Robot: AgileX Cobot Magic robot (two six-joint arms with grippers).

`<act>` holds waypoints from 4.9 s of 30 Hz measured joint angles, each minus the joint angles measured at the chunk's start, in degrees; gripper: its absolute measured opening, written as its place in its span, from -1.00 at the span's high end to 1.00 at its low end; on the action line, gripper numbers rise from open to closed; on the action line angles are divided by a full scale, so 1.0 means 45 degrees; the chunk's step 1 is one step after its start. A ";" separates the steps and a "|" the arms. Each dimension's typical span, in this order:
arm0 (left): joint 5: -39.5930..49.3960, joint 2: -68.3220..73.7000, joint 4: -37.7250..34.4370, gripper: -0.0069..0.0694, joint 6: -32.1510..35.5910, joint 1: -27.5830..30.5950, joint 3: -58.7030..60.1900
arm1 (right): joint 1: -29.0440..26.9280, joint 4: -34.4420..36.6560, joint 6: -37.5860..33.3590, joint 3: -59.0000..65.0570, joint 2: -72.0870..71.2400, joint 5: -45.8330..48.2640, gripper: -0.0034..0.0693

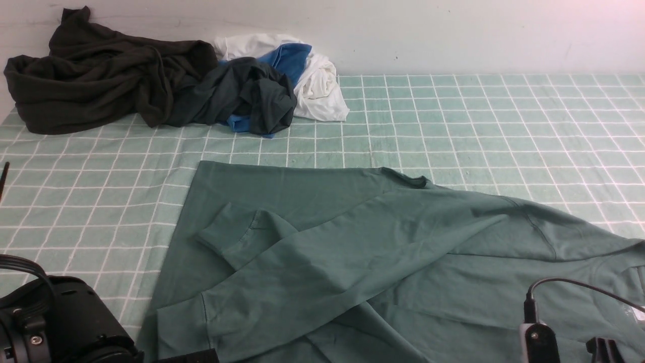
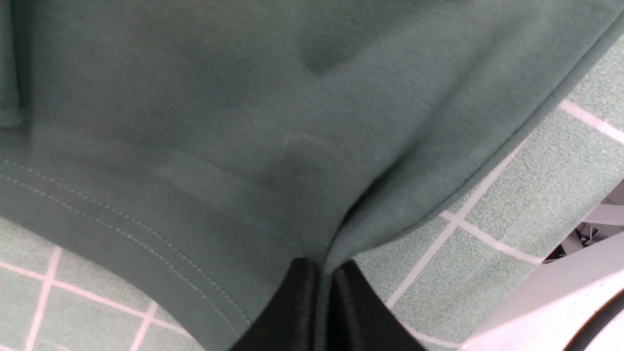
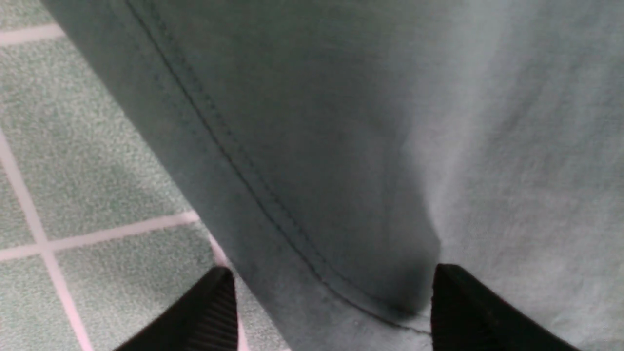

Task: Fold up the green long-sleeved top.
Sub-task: Use both arms simultaneously to clamp the lower edge of the clothing fabric, then use both arms to drag the lower edge of the fabric forward and fold it over the upper edge, then use the right arm to clamp the right edge of the fabric, then use the right arm to drag the right edge of the fabric to the left and folds it over the left edge

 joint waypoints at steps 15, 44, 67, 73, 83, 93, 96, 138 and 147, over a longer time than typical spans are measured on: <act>0.0061 0.0000 0.0473 0.79 -0.1212 0.0342 -0.1466 | -0.0037 -0.0223 0.0000 -0.1938 -0.0067 0.2015 0.87; -0.1057 0.9825 0.1893 0.74 0.1015 0.6883 -1.4930 | -0.4924 0.2158 0.1225 -1.5725 1.0105 0.2594 0.74; 0.0093 1.0634 0.2487 0.27 -0.3239 0.6935 -1.6117 | -0.2546 0.3709 0.7505 -1.7117 1.1708 0.3048 -0.30; 0.1222 1.0418 0.2314 0.75 -0.2834 0.6692 -1.6122 | -0.2280 0.3916 0.8869 -1.7117 1.2906 -0.1072 -0.30; 0.1811 1.0390 0.1231 0.83 -0.2275 0.6668 -1.6138 | -0.4315 0.2407 1.1098 -1.8246 1.2084 0.0073 -0.31; 0.2744 1.0165 -0.0606 0.83 -0.1211 0.6637 -1.3909 | -0.6628 0.0664 1.0466 -1.5501 0.8259 0.3769 -0.31; 0.2522 1.0007 -0.0606 0.83 -0.1211 0.6637 -1.2852 | -0.7440 0.0664 1.0466 -1.3564 0.7080 0.3502 -0.31; 0.1744 0.4735 -0.0756 0.83 -0.1128 0.6637 -1.1147 | -0.8161 0.0997 0.9938 -1.1874 0.3168 0.2160 0.82; 0.2454 0.0319 -0.0806 0.83 -0.1218 0.6637 -1.0857 | -0.2234 0.3649 0.8656 -1.4602 0.3407 0.1482 0.82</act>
